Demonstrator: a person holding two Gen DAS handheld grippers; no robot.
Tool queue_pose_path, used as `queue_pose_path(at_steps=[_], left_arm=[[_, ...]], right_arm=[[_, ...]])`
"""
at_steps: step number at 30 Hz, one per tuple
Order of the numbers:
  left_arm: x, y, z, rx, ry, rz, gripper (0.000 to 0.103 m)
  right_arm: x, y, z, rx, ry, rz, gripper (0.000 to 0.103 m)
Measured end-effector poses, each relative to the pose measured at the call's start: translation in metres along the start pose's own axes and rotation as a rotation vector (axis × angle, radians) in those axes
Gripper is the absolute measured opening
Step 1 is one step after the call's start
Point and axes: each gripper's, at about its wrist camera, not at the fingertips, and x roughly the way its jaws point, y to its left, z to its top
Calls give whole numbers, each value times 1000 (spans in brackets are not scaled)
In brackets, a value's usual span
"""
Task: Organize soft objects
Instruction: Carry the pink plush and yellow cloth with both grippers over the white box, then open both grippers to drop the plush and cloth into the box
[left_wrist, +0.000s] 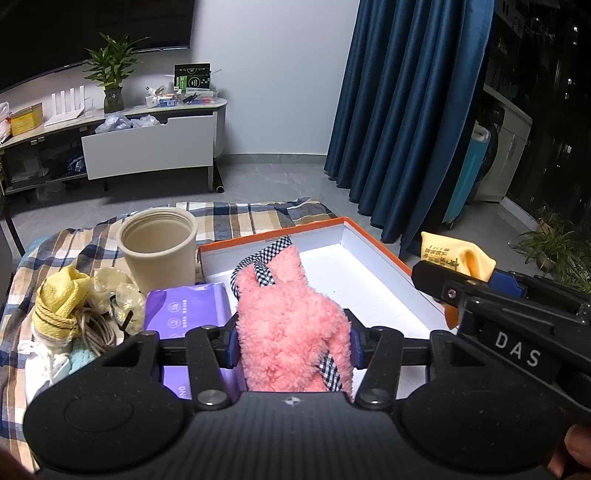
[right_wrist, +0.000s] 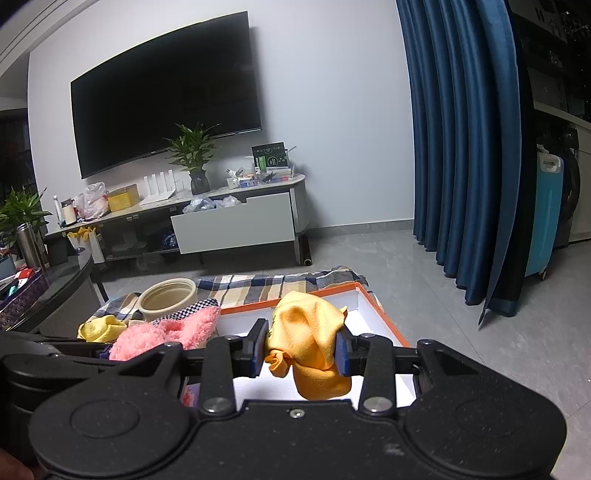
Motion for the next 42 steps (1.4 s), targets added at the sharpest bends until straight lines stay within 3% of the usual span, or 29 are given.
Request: queue_pose_path(at_steps=[31, 34, 35, 37, 40, 42], left_arm=[[61, -14, 12, -12, 90, 16, 53], [66, -14, 15, -20, 96, 25, 55], [69, -14, 16, -24, 98, 26, 56], [73, -14, 18, -32, 106, 10, 69], [71, -13, 19, -36, 96, -22, 80], [67, -14, 19, -32, 78, -14, 82]], right_arm=[[92, -28, 13, -4, 129, -12, 46], [100, -33, 16, 14, 110, -7, 54], [99, -35, 16, 24, 94, -2, 68], [97, -39, 17, 49, 69, 7, 78], [87, -42, 17, 57, 51, -3, 78], [81, -44, 18, 55, 47, -30, 78]])
